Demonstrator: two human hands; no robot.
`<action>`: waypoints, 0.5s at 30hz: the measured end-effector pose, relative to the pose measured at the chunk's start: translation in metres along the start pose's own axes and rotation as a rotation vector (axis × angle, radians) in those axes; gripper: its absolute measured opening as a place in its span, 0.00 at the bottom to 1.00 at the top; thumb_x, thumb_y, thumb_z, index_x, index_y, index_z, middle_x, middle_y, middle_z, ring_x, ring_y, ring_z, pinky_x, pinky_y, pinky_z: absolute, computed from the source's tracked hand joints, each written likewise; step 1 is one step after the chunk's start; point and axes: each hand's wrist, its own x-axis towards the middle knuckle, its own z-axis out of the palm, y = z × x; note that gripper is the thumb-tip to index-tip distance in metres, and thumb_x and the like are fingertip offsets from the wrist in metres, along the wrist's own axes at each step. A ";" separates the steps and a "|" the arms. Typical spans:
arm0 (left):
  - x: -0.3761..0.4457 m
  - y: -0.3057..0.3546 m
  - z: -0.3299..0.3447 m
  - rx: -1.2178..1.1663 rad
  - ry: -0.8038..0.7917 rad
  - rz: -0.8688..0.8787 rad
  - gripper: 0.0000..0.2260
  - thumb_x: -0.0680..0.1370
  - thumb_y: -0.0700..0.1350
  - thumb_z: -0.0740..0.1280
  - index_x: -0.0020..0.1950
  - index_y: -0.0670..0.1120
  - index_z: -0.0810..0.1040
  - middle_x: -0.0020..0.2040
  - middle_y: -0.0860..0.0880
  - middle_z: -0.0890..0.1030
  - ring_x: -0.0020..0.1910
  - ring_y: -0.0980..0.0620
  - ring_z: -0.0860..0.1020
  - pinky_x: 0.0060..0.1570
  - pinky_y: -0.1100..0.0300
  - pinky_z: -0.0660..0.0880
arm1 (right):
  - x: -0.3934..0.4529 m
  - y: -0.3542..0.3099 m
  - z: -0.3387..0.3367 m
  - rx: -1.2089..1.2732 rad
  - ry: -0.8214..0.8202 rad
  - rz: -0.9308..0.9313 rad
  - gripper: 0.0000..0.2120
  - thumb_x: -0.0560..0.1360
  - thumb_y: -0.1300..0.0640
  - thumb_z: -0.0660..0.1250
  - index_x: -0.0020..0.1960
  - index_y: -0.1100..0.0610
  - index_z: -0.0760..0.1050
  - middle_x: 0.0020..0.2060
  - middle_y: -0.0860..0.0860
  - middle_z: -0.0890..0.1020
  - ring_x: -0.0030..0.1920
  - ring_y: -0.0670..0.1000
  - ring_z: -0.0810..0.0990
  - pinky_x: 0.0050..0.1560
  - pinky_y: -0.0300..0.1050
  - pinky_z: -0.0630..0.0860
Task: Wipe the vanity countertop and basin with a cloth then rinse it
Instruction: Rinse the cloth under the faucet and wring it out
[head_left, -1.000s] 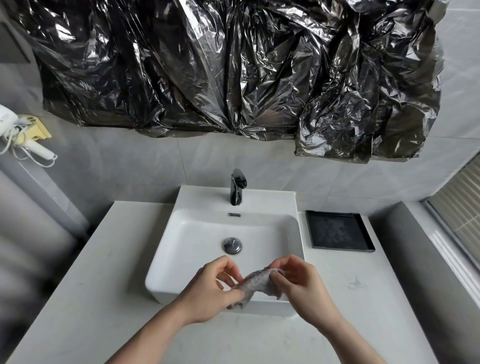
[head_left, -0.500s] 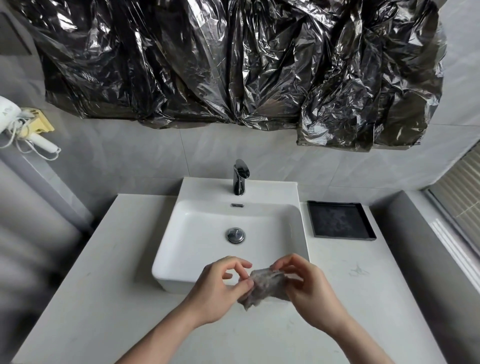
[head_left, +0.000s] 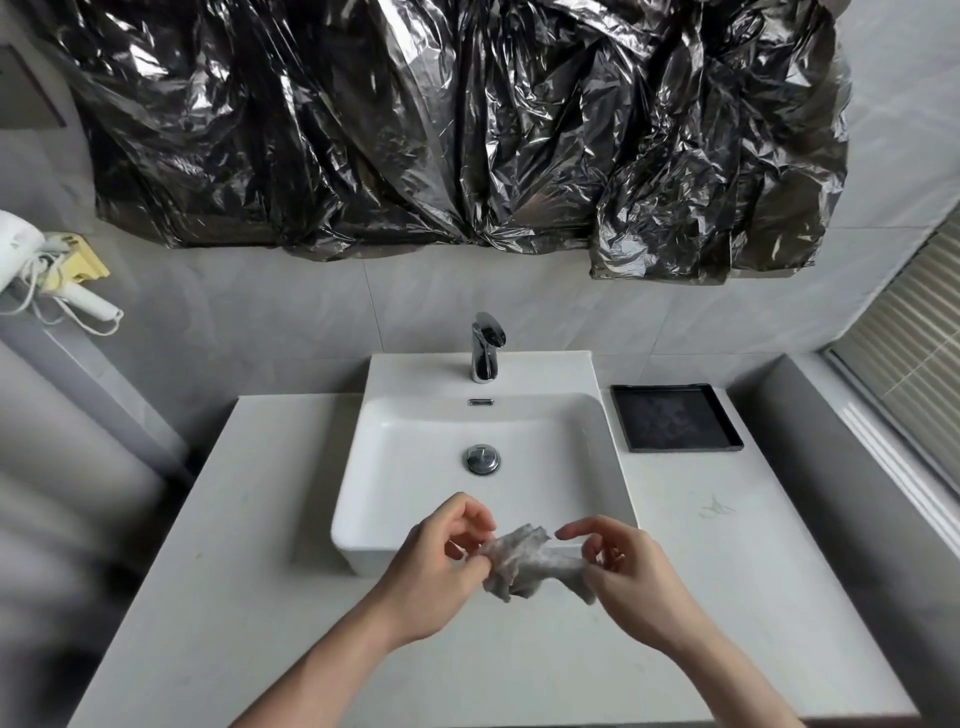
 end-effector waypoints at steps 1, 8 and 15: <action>-0.003 -0.001 -0.003 -0.003 -0.035 -0.007 0.14 0.73 0.37 0.66 0.54 0.53 0.76 0.46 0.51 0.82 0.45 0.52 0.78 0.52 0.53 0.74 | -0.002 0.000 0.003 -0.037 0.001 0.009 0.18 0.70 0.66 0.64 0.46 0.45 0.84 0.31 0.46 0.76 0.29 0.44 0.70 0.31 0.40 0.68; -0.037 -0.022 -0.010 0.106 -0.145 -0.045 0.19 0.73 0.41 0.68 0.58 0.61 0.80 0.49 0.56 0.80 0.42 0.61 0.74 0.46 0.69 0.74 | -0.034 -0.009 0.022 -0.127 0.007 0.045 0.06 0.71 0.58 0.68 0.38 0.52 0.82 0.38 0.43 0.85 0.45 0.43 0.82 0.53 0.43 0.77; -0.056 -0.050 0.006 0.042 -0.106 -0.099 0.13 0.70 0.57 0.76 0.43 0.49 0.79 0.37 0.53 0.80 0.36 0.60 0.74 0.42 0.62 0.72 | -0.061 -0.008 0.040 -0.087 -0.031 -0.025 0.10 0.74 0.65 0.65 0.42 0.51 0.79 0.33 0.46 0.81 0.34 0.43 0.76 0.38 0.42 0.73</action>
